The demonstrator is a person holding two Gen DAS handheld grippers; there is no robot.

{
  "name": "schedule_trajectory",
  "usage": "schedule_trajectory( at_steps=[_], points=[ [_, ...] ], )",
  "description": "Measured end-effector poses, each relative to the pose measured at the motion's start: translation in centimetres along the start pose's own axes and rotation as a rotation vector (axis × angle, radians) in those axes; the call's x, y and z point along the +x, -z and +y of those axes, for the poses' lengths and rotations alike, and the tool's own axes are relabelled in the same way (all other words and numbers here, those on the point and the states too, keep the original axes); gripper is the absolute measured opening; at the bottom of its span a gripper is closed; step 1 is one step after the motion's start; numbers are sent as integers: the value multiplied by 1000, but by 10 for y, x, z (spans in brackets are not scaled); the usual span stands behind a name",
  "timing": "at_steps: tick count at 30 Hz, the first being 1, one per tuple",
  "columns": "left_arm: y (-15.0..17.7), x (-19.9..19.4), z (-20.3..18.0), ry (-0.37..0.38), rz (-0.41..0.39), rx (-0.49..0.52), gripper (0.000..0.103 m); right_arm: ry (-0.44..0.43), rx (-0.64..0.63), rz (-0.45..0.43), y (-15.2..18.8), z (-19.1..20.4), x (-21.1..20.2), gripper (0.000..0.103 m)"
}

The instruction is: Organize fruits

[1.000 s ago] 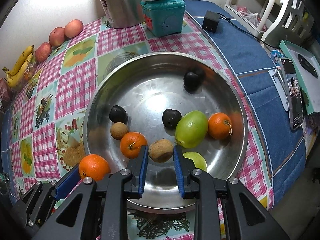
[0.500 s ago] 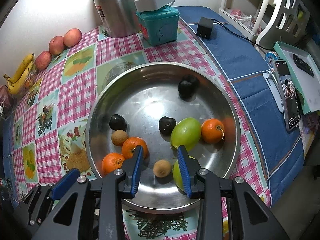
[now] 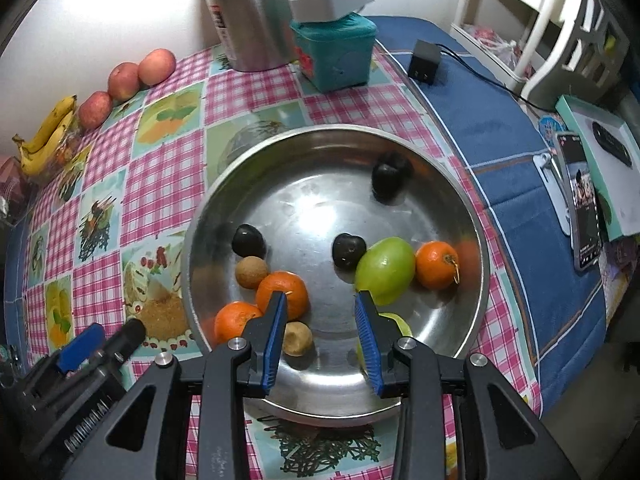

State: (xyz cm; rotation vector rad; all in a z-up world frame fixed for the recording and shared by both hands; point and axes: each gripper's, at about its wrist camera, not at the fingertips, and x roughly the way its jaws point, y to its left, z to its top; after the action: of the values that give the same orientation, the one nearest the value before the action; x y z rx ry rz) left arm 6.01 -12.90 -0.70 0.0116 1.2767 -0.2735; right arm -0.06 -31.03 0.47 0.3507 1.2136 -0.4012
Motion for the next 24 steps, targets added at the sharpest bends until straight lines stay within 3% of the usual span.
schedule_trajectory(
  at_steps=[8, 10, 12, 13, 14, 16, 24],
  points=[
    [-6, -3, 9, -6, -10, -24, 63, -1, -33, -8, 1, 8, -2, 36],
    [-7, -1, 9, -14, -7, -22, 72, 2, -35, -7, 1, 9, -2, 36],
    [-6, 1, 9, -28, -2, -18, 95, 2, -37, -3, 1, 9, -1, 36],
    [-5, 3, 9, -39, 1, -17, 99, -4, -40, -2, 1, 10, 0, 37],
    [-5, 5, 10, -53, 1, -17, 101, -8, -43, 1, 1, 11, 1, 40],
    [-4, 8, 14, -75, 3, -20, 101, -12, -52, 7, 1, 13, 5, 68],
    [-4, 15, 22, -113, 21, -34, 103, -2, -75, 29, 2, 18, 14, 69]
  ],
)
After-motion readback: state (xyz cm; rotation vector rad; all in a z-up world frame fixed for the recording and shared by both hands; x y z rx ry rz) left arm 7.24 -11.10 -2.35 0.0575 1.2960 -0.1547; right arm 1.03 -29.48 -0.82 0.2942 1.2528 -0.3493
